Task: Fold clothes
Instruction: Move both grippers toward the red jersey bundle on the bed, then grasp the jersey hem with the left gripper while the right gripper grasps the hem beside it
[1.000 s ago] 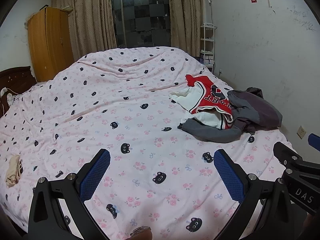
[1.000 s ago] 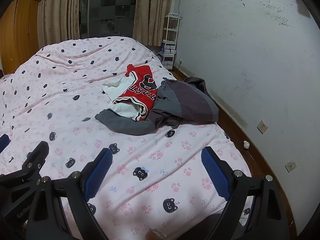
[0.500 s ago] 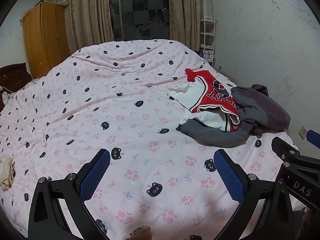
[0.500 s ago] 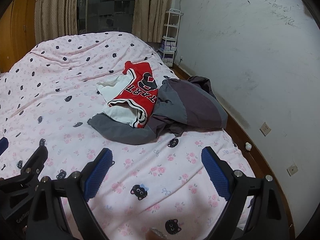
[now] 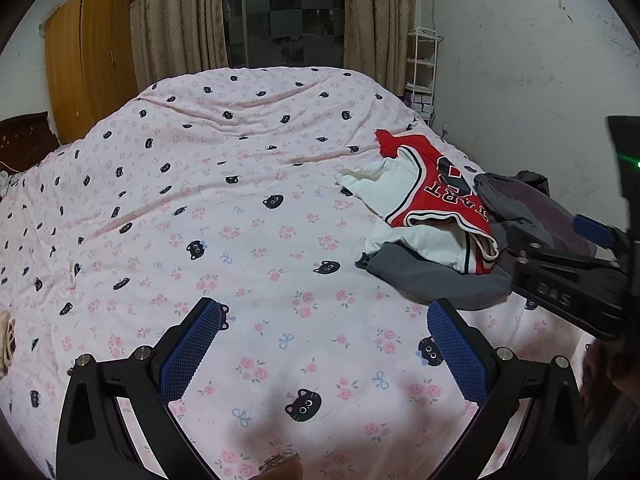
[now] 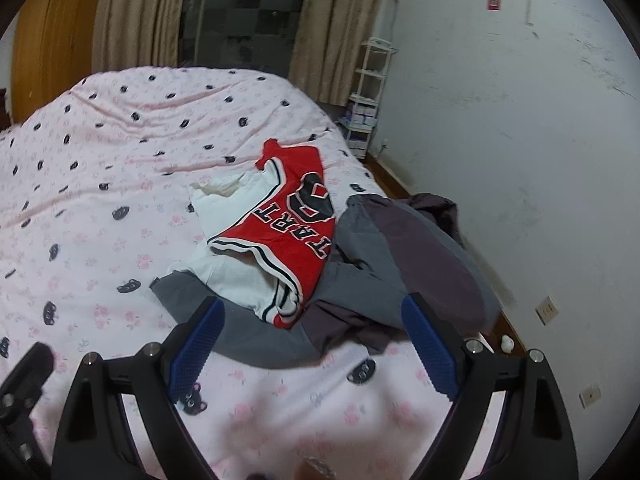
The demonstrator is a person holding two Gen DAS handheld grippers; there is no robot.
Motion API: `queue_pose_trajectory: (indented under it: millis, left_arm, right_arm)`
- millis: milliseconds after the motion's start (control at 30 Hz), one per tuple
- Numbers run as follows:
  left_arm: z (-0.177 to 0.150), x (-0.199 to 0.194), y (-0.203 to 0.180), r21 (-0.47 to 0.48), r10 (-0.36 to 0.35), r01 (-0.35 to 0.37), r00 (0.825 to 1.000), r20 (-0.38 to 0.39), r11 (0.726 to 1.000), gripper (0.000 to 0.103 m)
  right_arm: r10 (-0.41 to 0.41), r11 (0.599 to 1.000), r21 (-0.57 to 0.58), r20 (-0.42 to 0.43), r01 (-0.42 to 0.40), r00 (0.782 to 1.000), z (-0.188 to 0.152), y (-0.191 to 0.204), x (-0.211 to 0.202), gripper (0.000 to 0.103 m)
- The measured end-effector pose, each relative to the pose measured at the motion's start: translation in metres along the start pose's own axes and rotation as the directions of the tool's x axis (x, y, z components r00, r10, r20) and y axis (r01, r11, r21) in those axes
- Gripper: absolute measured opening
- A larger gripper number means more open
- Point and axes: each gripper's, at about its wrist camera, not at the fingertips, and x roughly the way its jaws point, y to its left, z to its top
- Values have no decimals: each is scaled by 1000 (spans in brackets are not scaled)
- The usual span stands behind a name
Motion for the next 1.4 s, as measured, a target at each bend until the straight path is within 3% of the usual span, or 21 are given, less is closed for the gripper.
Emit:
queue_pose_trajectory:
  millis: [67, 200, 433, 567, 633, 700, 833, 933, 1067, 1133, 1233, 1333, 1400]
  left_arm:
    - [-1, 3, 2, -3, -2, 2, 1000, -5, 1000, 103]
    - [-1, 10, 4, -8, -4, 4, 1000, -10, 1000, 103]
    - [0, 19, 4, -15, -18, 18, 1000, -13, 1000, 103]
    - [3, 23, 2, -12, -28, 28, 1000, -2, 1000, 103]
    - [5, 25, 2, -14, -30, 30, 1000, -1, 999, 103]
    - [6, 26, 3, -17, -31, 31, 1000, 1, 999, 103]
    - [6, 28, 1, 5, -32, 32, 999, 14, 999, 103]
    - [9, 34, -5, 82, -64, 59, 997, 54, 995, 103]
    - [21, 56, -25, 321, -132, 88, 985, 116, 943, 103]
    - [25, 65, -38, 447, -168, 78, 972, 166, 891, 103]
    - [29, 79, -58, 615, -238, 54, 945, 223, 787, 103]
    - [34, 97, -75, 682, -288, 81, 938, 195, 727, 103]
    - [39, 109, -82, 684, -329, 135, 931, 161, 717, 103]
  right_arm:
    - [4, 999, -42, 5, -4, 1000, 1, 6, 20, 89]
    - [3, 993, -121, -8, -4, 1000, -2, 19, 52, 75]
    - [-4, 990, -141, -42, -2, 999, -4, 25, 86, 74]
    - [-26, 988, -152, -59, 16, 998, -4, 24, 102, 68]
    - [-30, 989, -149, -73, 19, 997, -5, 22, 107, 60]
    - [-32, 989, -145, -95, 18, 995, -5, 19, 114, 45]
    - [-9, 992, -124, -115, -6, 993, -5, 14, 119, 37]
    - [11, 994, -103, -123, -24, 992, -4, 9, 120, 25]
    - [37, 995, -82, -122, -47, 992, -4, 4, 120, 20]
    - [51, 995, -75, -114, -59, 992, -4, 2, 120, 18]
    - [68, 995, -65, -103, -75, 992, -5, -1, 120, 18]
    - [86, 994, -52, -89, -91, 992, -6, -3, 120, 18]
    - [90, 994, -54, -80, -95, 993, -6, -4, 120, 18]
